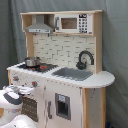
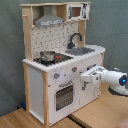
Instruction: Play with the kitchen
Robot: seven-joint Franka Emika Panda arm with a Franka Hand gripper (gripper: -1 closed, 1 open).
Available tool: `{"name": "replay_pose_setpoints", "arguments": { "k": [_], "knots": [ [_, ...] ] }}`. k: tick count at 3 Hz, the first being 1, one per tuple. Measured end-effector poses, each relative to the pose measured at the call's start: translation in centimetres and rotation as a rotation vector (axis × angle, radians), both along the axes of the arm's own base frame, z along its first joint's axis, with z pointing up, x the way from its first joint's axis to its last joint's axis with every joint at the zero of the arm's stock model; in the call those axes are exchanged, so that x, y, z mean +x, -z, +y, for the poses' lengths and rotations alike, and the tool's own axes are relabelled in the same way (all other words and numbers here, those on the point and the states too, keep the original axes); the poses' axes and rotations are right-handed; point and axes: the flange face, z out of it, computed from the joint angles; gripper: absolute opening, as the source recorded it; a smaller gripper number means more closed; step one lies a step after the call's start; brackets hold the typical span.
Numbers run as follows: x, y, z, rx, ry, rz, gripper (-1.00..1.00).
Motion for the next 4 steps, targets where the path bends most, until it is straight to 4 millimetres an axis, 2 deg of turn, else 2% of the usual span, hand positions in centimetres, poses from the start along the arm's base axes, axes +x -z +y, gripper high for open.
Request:
{"name": "replay_pose_setpoints", "arguments": {
  "k": [2, 3, 4],
  "knots": [
    [3.0, 0.0, 0.0, 0.016, -0.056, -0.027, 1.0],
    [4.8, 0.0, 0.8, 0.069, -0.045, -0.026, 1.0],
    [7.4, 0.8, 0.7, 0.073, -0.013, -0.016, 1.0]
  ]
}}
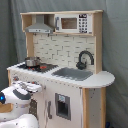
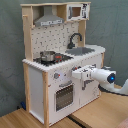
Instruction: Play with the kitchen
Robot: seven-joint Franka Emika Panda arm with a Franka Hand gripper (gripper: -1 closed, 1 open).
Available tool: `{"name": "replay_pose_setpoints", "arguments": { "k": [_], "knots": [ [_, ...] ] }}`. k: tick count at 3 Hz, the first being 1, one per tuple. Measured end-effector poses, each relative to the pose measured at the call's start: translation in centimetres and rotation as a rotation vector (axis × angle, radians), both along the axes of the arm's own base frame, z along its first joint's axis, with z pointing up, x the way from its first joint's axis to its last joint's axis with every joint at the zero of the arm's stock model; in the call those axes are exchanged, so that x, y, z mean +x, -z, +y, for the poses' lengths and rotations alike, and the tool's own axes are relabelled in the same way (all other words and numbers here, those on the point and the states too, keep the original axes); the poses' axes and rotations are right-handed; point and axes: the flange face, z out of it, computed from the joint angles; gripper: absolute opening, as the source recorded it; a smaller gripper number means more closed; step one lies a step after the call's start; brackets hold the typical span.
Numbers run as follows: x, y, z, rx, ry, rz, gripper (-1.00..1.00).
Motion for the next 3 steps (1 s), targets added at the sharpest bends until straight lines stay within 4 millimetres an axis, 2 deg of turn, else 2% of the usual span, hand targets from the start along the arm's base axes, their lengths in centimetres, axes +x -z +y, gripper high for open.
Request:
{"name": "replay_pose_setpoints", "arguments": {
  "k": [1, 2, 3],
  "knots": [
    [0.51, 0.25, 0.45, -0.002, -0.003, 0.004, 1.0],
    [0.51, 0.25, 0.45, -0.002, -0.003, 0.004, -1.0],
    [0.53, 0.24, 0.38, 0.104, 0.005, 0.007, -1.0]
  ]
}}
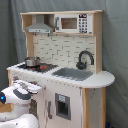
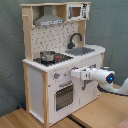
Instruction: Play with the kitchen
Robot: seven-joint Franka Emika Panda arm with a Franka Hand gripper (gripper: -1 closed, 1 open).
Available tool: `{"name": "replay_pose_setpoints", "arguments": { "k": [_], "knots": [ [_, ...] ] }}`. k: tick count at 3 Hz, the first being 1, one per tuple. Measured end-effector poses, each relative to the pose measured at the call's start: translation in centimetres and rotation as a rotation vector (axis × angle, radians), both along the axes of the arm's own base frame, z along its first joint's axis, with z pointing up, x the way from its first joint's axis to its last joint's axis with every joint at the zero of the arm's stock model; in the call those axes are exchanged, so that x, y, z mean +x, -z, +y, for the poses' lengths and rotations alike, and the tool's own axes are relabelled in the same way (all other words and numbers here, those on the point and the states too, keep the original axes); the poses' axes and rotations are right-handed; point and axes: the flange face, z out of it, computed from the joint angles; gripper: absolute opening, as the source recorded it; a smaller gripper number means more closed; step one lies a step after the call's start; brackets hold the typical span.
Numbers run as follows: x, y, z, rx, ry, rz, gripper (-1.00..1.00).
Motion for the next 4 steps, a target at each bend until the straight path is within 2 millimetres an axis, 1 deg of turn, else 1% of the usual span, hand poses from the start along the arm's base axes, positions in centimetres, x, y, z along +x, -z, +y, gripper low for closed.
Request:
{"name": "replay_pose_setpoints", "arguments": {
  "k": [4],
  "knots": [
    [-0.01, -0.02, 0.06, 0.435, 0.026, 0.016, -1.0]
  ]
}}
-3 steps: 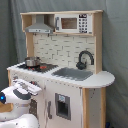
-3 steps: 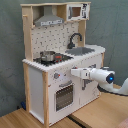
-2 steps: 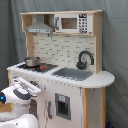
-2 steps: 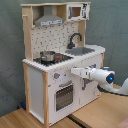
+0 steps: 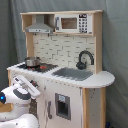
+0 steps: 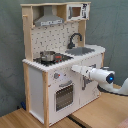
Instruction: Play with the kitchen
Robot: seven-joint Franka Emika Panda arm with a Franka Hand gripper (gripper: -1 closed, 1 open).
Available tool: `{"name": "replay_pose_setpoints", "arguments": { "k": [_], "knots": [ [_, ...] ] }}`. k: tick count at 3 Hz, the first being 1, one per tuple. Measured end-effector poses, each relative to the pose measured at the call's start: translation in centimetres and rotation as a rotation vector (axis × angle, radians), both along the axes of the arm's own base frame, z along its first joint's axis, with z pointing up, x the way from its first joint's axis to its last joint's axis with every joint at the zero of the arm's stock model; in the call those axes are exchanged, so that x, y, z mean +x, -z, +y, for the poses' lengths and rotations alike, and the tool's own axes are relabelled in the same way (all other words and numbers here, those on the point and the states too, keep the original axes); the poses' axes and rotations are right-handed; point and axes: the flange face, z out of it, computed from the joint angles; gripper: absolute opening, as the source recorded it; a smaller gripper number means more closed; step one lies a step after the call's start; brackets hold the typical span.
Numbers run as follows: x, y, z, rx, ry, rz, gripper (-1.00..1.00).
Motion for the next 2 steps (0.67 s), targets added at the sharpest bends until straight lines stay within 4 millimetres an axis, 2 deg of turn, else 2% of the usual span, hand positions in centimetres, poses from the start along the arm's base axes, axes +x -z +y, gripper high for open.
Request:
{"name": "replay_pose_setpoints", "arguments": {
  "k": [2],
  "knots": [
    [-0.01, -0.02, 0.02, 0.214, 0.013, 0.008, -1.0]
  ]
}}
